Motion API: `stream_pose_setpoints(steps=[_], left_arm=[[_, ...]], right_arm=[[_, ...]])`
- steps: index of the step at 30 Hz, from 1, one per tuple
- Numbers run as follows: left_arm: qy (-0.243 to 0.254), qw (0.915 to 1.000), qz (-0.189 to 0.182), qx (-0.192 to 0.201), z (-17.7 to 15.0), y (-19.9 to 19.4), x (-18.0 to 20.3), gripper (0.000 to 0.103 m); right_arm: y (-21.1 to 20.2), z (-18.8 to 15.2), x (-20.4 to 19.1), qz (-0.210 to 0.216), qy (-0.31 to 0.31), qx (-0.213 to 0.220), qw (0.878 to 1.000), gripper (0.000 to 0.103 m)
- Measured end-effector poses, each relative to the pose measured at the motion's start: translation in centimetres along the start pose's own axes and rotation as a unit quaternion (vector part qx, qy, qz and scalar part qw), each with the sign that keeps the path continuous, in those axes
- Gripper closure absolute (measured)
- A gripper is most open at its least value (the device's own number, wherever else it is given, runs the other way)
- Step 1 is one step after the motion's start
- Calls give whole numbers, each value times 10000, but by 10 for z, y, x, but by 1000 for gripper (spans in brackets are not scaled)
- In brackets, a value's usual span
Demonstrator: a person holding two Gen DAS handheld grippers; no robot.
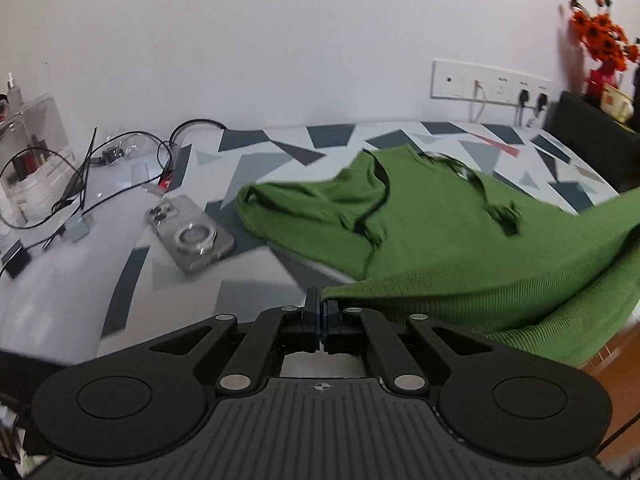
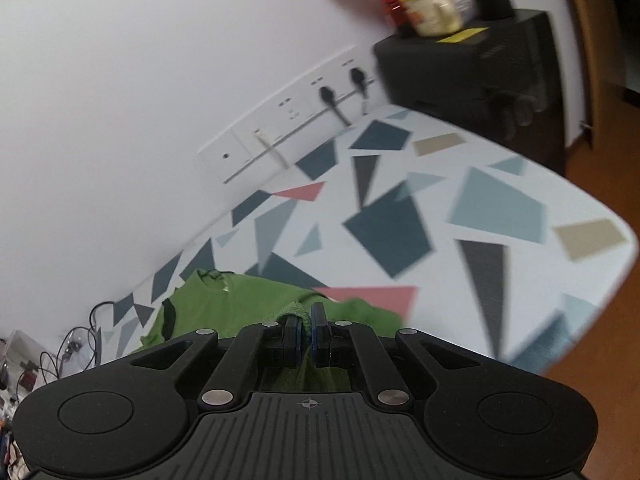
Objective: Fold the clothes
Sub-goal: 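Lift the shirt by the hem with both grippers, shake it and lay it down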
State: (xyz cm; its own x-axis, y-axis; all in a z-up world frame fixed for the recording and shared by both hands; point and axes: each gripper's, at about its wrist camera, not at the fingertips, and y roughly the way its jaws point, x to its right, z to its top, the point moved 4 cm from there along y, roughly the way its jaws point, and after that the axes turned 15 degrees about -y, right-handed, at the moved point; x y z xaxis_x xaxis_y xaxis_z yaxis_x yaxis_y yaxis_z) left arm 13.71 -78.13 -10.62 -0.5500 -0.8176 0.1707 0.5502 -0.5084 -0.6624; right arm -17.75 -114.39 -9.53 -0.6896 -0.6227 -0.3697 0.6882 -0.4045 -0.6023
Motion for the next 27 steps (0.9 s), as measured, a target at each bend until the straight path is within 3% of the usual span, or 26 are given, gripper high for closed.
stream_pose_setpoints(steps=[2, 4, 6, 7, 9, 11, 13, 15, 18, 22, 25, 27], left_arm=[[-45, 9999, 36, 102, 29, 20, 7, 102], [-12, 9989, 178, 428, 78, 40, 18, 102], [-24, 9948, 313, 965, 148, 42, 27, 102], [-88, 9905, 328, 1334, 187, 31, 30, 102], [-305, 9746, 260, 2202, 256, -11, 33, 102], [-524, 9499, 150, 3077, 308, -70, 33, 102], [-551, 9293, 3, 3653, 335, -116, 35, 102], [-384, 9185, -49, 3934, 332, -144, 39, 102], [-161, 9201, -137, 3912, 299, -154, 40, 102], [58, 9533, -19, 3018, 219, -103, 34, 102], [250, 9767, 203, 2122, 147, -49, 27, 101], [510, 9865, 432, 1496, 92, -11, 23, 101]], right_arm=[[34, 25, -10, 44, -104, -104, 9999, 99], [65, 64, -24, 42, -288, -121, 9995, 99], [78, 123, -46, 98, -427, 200, 9988, 99], [72, 162, -63, 250, -525, 588, 9966, 99], [31, 233, -101, 641, -759, 1620, 9818, 99], [-22, 283, -130, 967, -961, 2587, 9563, 99], [-72, 320, -152, 1218, -1105, 3366, 9272, 99], [-92, 328, -154, 1285, -1104, 3546, 9196, 99], [-88, 307, -144, 1176, -1212, 3436, 9238, 99], [-37, 243, -109, 876, -1154, 2574, 9554, 99], [14, 170, -69, 351, -1057, 1713, 9789, 99], [46, 118, -45, 23, -965, 1147, 9887, 99]])
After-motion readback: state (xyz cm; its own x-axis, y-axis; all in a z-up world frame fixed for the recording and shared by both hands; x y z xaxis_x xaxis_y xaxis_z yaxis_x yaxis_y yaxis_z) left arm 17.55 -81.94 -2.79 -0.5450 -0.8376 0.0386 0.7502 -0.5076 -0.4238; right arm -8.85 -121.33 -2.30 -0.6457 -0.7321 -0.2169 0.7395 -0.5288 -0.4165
